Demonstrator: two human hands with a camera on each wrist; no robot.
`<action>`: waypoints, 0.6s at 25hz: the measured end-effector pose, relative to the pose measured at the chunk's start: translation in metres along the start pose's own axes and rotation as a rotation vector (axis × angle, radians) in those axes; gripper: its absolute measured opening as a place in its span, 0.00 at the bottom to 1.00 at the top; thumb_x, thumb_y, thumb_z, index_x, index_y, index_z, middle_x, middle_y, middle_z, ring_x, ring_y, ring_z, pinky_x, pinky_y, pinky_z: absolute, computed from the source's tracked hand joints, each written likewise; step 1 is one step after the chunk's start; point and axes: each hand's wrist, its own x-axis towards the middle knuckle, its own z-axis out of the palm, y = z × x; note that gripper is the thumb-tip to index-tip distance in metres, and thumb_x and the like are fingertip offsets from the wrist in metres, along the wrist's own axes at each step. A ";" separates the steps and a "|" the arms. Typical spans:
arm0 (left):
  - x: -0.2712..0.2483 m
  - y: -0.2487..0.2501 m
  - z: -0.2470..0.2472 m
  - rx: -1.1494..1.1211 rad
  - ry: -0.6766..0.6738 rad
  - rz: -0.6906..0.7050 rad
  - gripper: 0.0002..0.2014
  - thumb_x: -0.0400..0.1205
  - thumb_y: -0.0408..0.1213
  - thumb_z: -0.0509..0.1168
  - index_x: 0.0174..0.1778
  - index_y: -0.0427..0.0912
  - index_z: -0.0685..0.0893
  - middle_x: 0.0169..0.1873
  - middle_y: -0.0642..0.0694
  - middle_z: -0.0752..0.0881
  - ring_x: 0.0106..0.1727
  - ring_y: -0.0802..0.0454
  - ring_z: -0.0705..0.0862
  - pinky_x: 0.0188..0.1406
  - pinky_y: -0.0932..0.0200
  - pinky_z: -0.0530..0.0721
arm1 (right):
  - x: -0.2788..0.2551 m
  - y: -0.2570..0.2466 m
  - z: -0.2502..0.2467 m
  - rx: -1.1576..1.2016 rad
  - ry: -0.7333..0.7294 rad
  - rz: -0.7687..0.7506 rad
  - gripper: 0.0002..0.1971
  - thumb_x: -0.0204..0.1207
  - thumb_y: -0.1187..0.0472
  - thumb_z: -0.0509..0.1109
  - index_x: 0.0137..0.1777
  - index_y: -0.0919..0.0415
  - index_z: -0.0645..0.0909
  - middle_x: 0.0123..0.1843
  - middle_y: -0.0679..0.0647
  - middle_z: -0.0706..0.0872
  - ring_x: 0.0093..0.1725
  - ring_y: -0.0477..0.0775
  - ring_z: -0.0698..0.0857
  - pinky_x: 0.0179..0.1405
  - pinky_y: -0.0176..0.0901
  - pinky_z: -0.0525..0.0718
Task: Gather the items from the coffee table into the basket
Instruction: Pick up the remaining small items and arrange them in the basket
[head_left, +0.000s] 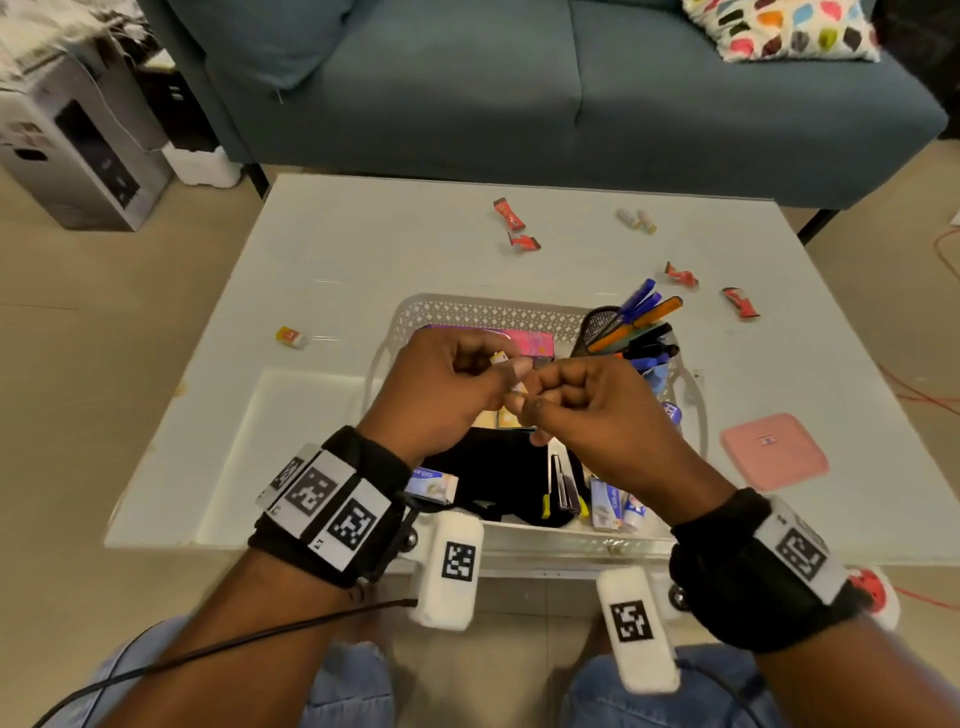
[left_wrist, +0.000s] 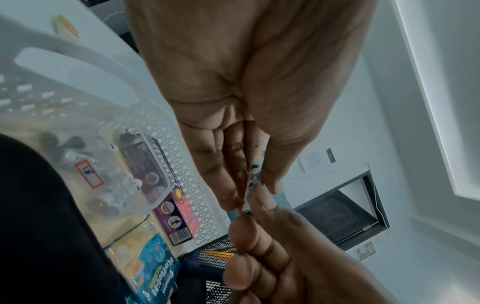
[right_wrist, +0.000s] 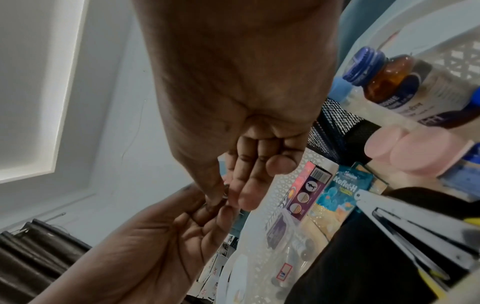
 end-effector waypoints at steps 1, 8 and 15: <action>0.000 0.000 -0.001 -0.023 0.015 -0.022 0.10 0.80 0.36 0.77 0.56 0.39 0.90 0.40 0.32 0.92 0.44 0.40 0.93 0.54 0.39 0.91 | 0.000 0.000 0.002 0.023 0.008 -0.002 0.05 0.79 0.61 0.79 0.48 0.64 0.91 0.39 0.65 0.93 0.37 0.63 0.93 0.42 0.41 0.92; 0.006 -0.004 -0.022 0.280 0.211 -0.019 0.18 0.70 0.45 0.84 0.45 0.41 0.84 0.33 0.45 0.93 0.38 0.51 0.93 0.45 0.54 0.90 | 0.001 -0.003 -0.015 0.055 0.016 -0.079 0.09 0.77 0.56 0.80 0.52 0.60 0.89 0.43 0.57 0.94 0.42 0.55 0.93 0.47 0.43 0.94; 0.046 -0.029 -0.022 0.692 0.240 -0.213 0.12 0.69 0.40 0.84 0.37 0.43 0.86 0.38 0.42 0.91 0.42 0.42 0.92 0.54 0.46 0.91 | 0.001 -0.003 -0.044 0.090 0.184 -0.163 0.05 0.81 0.60 0.78 0.49 0.62 0.89 0.36 0.54 0.92 0.37 0.49 0.91 0.40 0.37 0.90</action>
